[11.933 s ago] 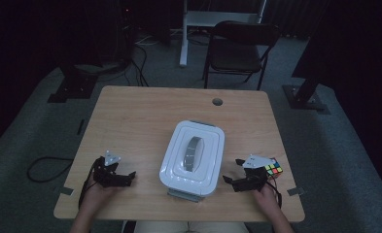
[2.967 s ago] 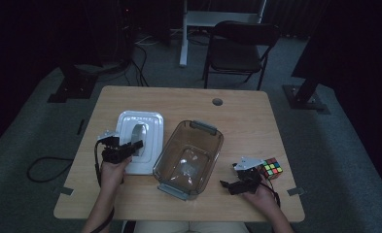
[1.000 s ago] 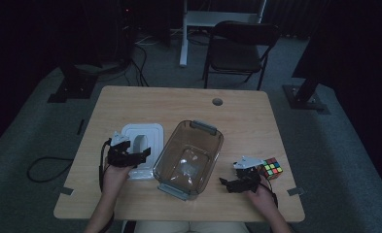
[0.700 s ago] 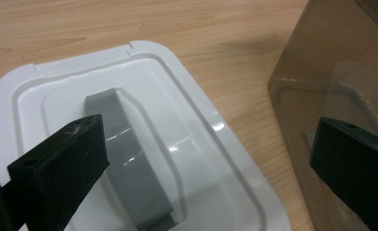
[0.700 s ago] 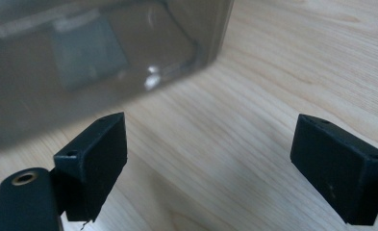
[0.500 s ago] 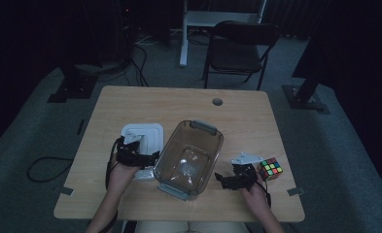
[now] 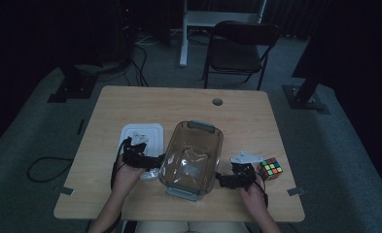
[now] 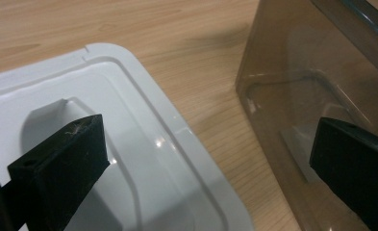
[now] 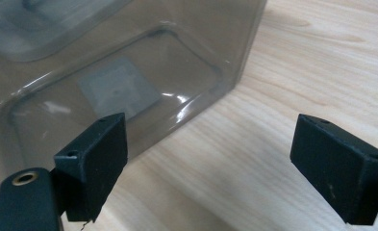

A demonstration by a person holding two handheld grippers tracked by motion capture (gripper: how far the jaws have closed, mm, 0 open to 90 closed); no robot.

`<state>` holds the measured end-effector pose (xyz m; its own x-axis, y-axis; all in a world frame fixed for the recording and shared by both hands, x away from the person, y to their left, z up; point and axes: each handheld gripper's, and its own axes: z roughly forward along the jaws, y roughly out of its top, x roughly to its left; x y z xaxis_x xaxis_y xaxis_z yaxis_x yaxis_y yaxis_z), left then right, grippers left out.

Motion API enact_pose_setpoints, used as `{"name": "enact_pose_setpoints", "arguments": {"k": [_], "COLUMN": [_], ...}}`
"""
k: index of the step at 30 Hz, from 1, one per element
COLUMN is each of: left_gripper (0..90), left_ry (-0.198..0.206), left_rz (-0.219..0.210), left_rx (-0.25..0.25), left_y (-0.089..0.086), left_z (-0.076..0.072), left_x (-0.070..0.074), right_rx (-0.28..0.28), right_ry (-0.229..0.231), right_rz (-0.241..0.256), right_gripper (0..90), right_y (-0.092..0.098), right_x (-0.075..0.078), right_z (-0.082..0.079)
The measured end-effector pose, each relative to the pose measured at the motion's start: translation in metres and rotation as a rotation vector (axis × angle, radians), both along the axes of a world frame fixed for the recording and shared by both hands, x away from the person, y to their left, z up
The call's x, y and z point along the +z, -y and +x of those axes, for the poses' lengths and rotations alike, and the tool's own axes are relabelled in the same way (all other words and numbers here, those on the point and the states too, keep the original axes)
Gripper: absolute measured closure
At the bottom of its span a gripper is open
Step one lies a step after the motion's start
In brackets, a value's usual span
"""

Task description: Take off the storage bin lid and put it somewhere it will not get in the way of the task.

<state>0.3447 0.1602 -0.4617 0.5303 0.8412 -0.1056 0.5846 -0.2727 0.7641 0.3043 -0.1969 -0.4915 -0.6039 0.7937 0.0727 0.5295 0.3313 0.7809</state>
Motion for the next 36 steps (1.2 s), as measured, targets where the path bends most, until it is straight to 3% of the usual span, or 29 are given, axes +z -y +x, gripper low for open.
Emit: {"name": "enact_pose_setpoints", "arguments": {"k": [4,6,12,22,30,36], "left_gripper": [0.4,0.4,0.4,0.4,0.4,0.4], "left_ry": [-0.011,-0.017,-0.026,-0.040,-0.037,-0.034], "left_rz": [-0.001,-0.009,-0.023,-0.018,-0.004,-0.017], "left_rx": [-0.014,-0.019,-0.024,0.010,0.015,0.050], "left_y": [0.004,0.006,0.013,0.009,0.008,-0.012], "left_z": [0.003,0.005,0.012,0.022,0.019,0.015], "left_x": [0.000,0.000,0.002,-0.001,0.001,0.006], "right_rx": [-0.011,-0.012,-0.012,0.006,0.001,-0.006], "right_ry": [-0.018,-0.005,-0.012,-0.033,-0.019,-0.002], "right_rz": [0.015,-0.011,-0.029,-0.050,-0.061,-0.052], "right_gripper": [12.8,13.0,13.1,13.1,12.4,12.4], "right_y": [0.003,0.002,0.005,0.001,0.000,0.007], "right_x": [0.008,0.012,0.012,0.014,0.015,0.022], "right_z": [0.009,0.014,0.032,0.058,0.055,0.046]}}
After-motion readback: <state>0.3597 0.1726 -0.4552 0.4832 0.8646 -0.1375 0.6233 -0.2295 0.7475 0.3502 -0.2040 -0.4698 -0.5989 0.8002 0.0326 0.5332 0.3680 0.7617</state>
